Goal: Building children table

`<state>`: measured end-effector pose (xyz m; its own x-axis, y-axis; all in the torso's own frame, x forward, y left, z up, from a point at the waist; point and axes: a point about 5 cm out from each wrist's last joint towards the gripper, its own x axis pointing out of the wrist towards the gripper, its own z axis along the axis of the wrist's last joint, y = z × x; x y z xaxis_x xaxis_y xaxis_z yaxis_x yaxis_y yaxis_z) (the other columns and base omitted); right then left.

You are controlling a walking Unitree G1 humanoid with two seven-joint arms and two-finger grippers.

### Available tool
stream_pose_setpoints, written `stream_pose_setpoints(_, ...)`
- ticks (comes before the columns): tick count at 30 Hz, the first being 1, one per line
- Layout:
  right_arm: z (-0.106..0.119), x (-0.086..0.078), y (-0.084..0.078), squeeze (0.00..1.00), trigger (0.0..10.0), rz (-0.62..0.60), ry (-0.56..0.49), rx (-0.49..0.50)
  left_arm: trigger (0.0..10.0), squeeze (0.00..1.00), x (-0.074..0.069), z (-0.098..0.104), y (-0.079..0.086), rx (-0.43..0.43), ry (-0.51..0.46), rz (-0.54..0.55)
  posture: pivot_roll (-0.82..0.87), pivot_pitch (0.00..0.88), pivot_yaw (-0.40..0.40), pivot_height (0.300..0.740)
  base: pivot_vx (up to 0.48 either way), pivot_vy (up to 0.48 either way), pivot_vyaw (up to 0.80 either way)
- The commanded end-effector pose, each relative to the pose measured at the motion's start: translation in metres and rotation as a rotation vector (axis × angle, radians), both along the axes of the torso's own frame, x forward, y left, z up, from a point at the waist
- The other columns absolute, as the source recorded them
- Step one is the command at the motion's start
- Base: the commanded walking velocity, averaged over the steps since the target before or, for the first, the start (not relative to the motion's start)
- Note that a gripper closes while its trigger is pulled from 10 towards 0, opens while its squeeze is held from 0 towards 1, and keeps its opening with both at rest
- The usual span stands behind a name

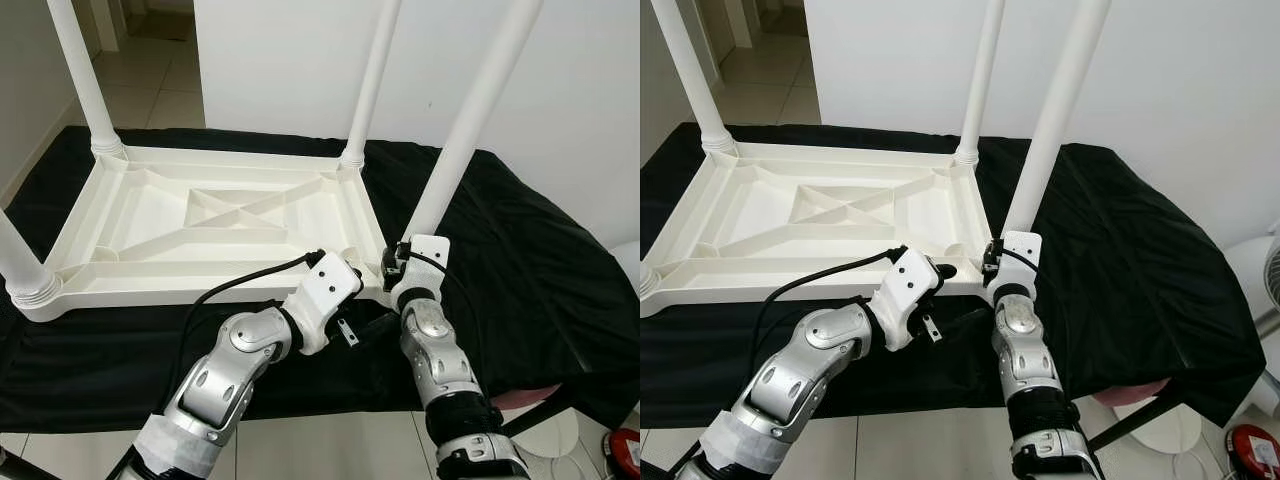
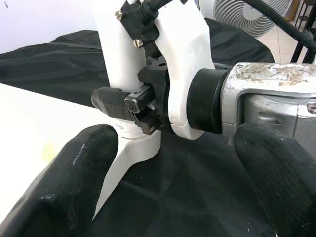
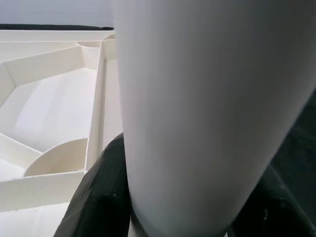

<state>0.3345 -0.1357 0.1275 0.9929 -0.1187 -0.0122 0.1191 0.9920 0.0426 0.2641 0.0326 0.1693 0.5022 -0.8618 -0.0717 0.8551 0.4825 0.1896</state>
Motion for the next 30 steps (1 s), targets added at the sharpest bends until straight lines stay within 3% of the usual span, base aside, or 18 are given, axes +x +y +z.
stream_pose_setpoints(1, -0.007, -0.004, -0.012, 0.75, 10.0, -0.050, 0.034, -0.018, 10.0, 0.00, 0.001, 0.001, 0.000, 0.000, -0.012, 0.050, 0.00, 0.000, -0.109, 0.740, 0.000, 0.000, 0.00)
stream_pose_setpoints(2, -0.005, -0.004, -0.011, 1.00, 10.0, -0.035, 0.022, -0.014, 10.0, 0.00, 0.001, 0.001, 0.001, 0.000, -0.012, 0.050, 0.00, 0.000, -0.109, 0.740, 0.000, 0.000, 0.00)
stream_pose_setpoints(14, -0.006, -0.008, -0.016, 1.00, 10.0, 0.045, 0.018, -0.025, 10.0, 0.00, 0.001, 0.001, 0.000, 0.001, -0.016, 0.048, 0.01, 0.000, -0.110, 0.740, 0.000, 0.000, 0.00)
stream_pose_setpoints(15, -0.007, -0.008, -0.018, 0.31, 10.0, 0.068, 0.023, -0.031, 10.0, 0.00, 0.001, 0.001, 0.001, 0.002, -0.017, 0.049, 0.01, 0.000, -0.110, 0.740, 0.000, 0.000, 0.00)
stream_pose_setpoints(16, -0.007, -0.007, -0.022, 0.00, 10.0, 0.116, 0.028, -0.042, 10.0, 0.00, 0.001, 0.001, 0.001, 0.003, -0.017, 0.048, 0.00, 0.000, -0.109, 0.740, 0.000, 0.000, 0.00)
stream_pose_setpoints(21, -0.005, -0.006, -0.030, 0.00, 10.0, 0.258, 0.024, -0.056, 10.0, 0.00, 0.002, 0.002, 0.000, 0.002, -0.019, 0.046, 0.00, 0.000, -0.106, 0.740, 0.000, 0.000, 0.00)
stream_pose_setpoints(24, 0.000, -0.005, -0.040, 0.00, 10.0, 0.447, -0.001, -0.117, 10.0, 0.00, 0.003, 0.003, 0.000, 0.003, -0.023, 0.042, 0.00, 0.000, -0.097, 0.740, 0.000, 0.000, 0.00)
stream_pose_setpoints(30, 0.002, -0.004, -0.043, 0.00, 10.0, 0.518, -0.004, -0.149, 10.0, 0.00, 0.003, 0.004, 0.000, 0.005, -0.024, 0.039, 0.00, 0.000, -0.088, 0.740, 0.000, 0.000, 0.00)
